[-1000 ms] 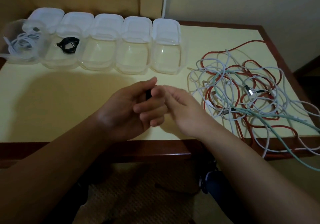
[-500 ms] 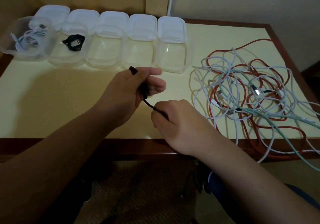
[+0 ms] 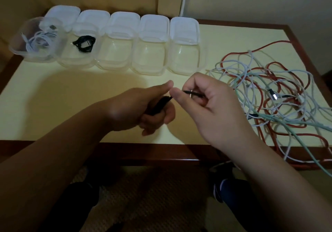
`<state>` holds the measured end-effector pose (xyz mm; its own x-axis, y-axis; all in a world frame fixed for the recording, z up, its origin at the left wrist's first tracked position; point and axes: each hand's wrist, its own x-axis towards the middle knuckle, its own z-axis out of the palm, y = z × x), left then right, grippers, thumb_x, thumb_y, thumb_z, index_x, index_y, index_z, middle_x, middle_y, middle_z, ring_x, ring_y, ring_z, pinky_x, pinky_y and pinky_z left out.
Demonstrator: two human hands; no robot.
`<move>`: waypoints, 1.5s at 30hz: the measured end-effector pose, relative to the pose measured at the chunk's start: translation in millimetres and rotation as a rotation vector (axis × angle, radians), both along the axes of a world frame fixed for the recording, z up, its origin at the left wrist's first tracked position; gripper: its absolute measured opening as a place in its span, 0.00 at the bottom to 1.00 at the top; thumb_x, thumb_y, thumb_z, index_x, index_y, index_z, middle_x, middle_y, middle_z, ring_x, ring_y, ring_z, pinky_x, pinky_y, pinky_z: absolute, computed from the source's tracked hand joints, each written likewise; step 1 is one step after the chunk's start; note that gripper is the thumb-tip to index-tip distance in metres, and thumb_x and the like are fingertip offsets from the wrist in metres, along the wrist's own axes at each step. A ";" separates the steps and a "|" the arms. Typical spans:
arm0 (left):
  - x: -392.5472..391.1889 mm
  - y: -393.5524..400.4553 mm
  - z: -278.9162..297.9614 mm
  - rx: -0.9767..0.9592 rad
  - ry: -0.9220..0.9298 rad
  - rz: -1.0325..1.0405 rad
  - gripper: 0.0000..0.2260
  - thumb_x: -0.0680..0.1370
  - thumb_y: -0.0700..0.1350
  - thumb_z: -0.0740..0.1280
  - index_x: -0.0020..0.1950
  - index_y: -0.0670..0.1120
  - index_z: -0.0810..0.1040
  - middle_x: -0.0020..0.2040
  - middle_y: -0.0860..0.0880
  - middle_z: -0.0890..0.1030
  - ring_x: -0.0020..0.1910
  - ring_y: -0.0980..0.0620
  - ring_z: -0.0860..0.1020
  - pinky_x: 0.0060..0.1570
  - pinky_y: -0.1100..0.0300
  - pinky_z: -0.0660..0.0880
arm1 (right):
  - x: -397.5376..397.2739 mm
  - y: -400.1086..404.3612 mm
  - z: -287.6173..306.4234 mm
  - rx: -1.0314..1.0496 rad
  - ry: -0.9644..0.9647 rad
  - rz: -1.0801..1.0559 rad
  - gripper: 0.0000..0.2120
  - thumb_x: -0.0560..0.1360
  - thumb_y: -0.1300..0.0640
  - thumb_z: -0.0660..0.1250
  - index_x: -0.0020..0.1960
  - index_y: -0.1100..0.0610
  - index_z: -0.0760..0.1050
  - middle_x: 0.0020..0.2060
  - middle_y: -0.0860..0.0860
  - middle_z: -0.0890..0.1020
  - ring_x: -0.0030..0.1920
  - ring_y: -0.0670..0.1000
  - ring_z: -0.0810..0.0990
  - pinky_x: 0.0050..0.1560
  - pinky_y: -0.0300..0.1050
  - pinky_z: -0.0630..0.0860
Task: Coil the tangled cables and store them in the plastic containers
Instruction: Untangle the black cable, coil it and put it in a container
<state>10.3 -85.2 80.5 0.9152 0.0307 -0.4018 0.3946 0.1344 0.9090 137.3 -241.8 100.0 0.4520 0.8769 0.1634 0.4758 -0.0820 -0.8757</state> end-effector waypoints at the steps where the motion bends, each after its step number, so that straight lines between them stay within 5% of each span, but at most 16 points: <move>1: -1.4 1.0 1.7 -0.132 0.001 -0.072 0.32 0.84 0.62 0.46 0.35 0.43 0.75 0.22 0.51 0.58 0.23 0.51 0.59 0.28 0.59 0.67 | 0.2 1.7 -1.5 0.004 0.074 0.009 0.17 0.82 0.48 0.70 0.41 0.59 0.74 0.25 0.46 0.64 0.27 0.45 0.61 0.31 0.38 0.61; 4: -3.3 3.6 3.3 -0.493 -0.115 -0.191 0.27 0.84 0.60 0.47 0.35 0.45 0.72 0.22 0.52 0.57 0.21 0.54 0.59 0.24 0.62 0.65 | 0.2 9.2 -4.2 -0.082 0.255 0.030 0.21 0.81 0.45 0.68 0.40 0.62 0.73 0.27 0.50 0.64 0.27 0.45 0.61 0.29 0.38 0.60; 7: 0.5 3.4 0.4 -0.720 -0.231 -0.079 0.23 0.85 0.55 0.51 0.36 0.46 0.72 0.23 0.53 0.59 0.22 0.53 0.59 0.25 0.60 0.65 | 0.3 14.4 -6.5 -0.273 0.419 0.065 0.27 0.83 0.38 0.59 0.34 0.56 0.71 0.23 0.45 0.65 0.24 0.43 0.61 0.26 0.36 0.59; 14: 5.1 1.6 -8.6 -1.054 -0.386 0.234 0.23 0.88 0.53 0.49 0.41 0.45 0.73 0.24 0.50 0.66 0.26 0.53 0.66 0.33 0.60 0.71 | -3.6 15.6 -13.8 -0.464 1.035 0.182 0.26 0.83 0.36 0.58 0.36 0.54 0.68 0.28 0.48 0.60 0.25 0.45 0.54 0.22 0.35 0.53; 17: 3.8 4.6 -5.0 -1.056 -0.462 0.391 0.22 0.88 0.51 0.50 0.42 0.45 0.74 0.26 0.50 0.73 0.29 0.53 0.72 0.37 0.59 0.75 | -1.3 12.5 -15.1 -0.553 1.124 0.313 0.21 0.84 0.40 0.58 0.40 0.53 0.71 0.27 0.47 0.63 0.24 0.44 0.55 0.23 0.35 0.53; 20: 2.3 9.7 1.9 -0.903 -0.483 0.670 0.20 0.88 0.49 0.51 0.42 0.46 0.76 0.28 0.54 0.74 0.30 0.56 0.74 0.38 0.61 0.78 | -7.0 9.3 -16.2 -0.574 1.117 0.395 0.14 0.84 0.48 0.61 0.42 0.54 0.72 0.27 0.47 0.71 0.23 0.44 0.63 0.26 0.36 0.56; 23: 2.3 8.7 4.5 -0.793 -0.493 0.893 0.24 0.88 0.49 0.52 0.44 0.42 0.83 0.34 0.53 0.79 0.34 0.56 0.80 0.42 0.60 0.81 | -14.5 10.3 -17.9 -0.592 0.912 0.432 0.13 0.84 0.52 0.62 0.44 0.56 0.75 0.26 0.49 0.76 0.25 0.46 0.68 0.31 0.41 0.59; 27: 7.0 11.0 -3.1 -0.525 -0.470 0.944 0.26 0.88 0.51 0.47 0.60 0.36 0.79 0.43 0.46 0.86 0.47 0.50 0.85 0.55 0.56 0.81 | -22.8 10.4 -17.7 -0.574 0.652 0.442 0.17 0.87 0.52 0.59 0.44 0.59 0.78 0.26 0.52 0.75 0.31 0.49 0.77 0.41 0.44 0.72; 29: 8.0 12.1 -4.6 -0.290 -0.397 0.926 0.25 0.88 0.52 0.47 0.59 0.37 0.79 0.48 0.43 0.87 0.52 0.47 0.86 0.58 0.56 0.80 | -24.3 9.2 -16.0 -0.527 0.596 0.433 0.19 0.88 0.53 0.57 0.44 0.59 0.78 0.23 0.50 0.69 0.35 0.53 0.82 0.51 0.51 0.78; 31: 4.0 12.5 -7.6 0.184 -0.288 0.810 0.24 0.89 0.51 0.49 0.55 0.40 0.81 0.47 0.45 0.88 0.52 0.50 0.86 0.57 0.62 0.78 | -25.9 8.8 -13.1 -0.458 0.569 0.405 0.19 0.88 0.53 0.56 0.45 0.60 0.77 0.21 0.48 0.66 0.29 0.52 0.81 0.54 0.59 0.80; 33: -1.1 9.8 -11.8 0.667 -0.234 0.580 0.22 0.88 0.51 0.52 0.50 0.46 0.84 0.41 0.52 0.87 0.45 0.58 0.85 0.48 0.70 0.74 | -25.6 9.3 -11.0 -0.368 0.572 0.341 0.18 0.88 0.53 0.56 0.44 0.59 0.75 0.22 0.46 0.66 0.23 0.49 0.73 0.43 0.59 0.82; 35: -5.5 7.8 -14.9 0.797 -0.212 0.338 0.24 0.87 0.53 0.54 0.39 0.52 0.83 0.33 0.52 0.85 0.35 0.58 0.82 0.41 0.69 0.71 | -22.2 10.0 -9.8 -0.286 0.555 0.281 0.18 0.88 0.51 0.57 0.42 0.57 0.74 0.24 0.44 0.65 0.22 0.47 0.65 0.29 0.48 0.74; 39: -4.8 -0.8 -3.1 0.447 -0.098 0.160 0.34 0.85 0.61 0.48 0.27 0.49 0.78 0.24 0.41 0.77 0.28 0.45 0.79 0.41 0.58 0.79 | -12.3 9.9 -9.7 -0.125 0.646 0.193 0.19 0.87 0.53 0.58 0.39 0.58 0.73 0.24 0.47 0.63 0.21 0.45 0.58 0.23 0.36 0.58; 45: 0.1 -7.6 4.9 -0.314 -0.126 -0.024 0.30 0.84 0.60 0.48 0.29 0.46 0.68 0.17 0.49 0.66 0.16 0.54 0.67 0.27 0.60 0.74 | -11.7 13.5 -10.7 -0.032 0.746 0.076 0.18 0.86 0.51 0.60 0.39 0.56 0.70 0.26 0.50 0.62 0.23 0.48 0.58 0.24 0.36 0.56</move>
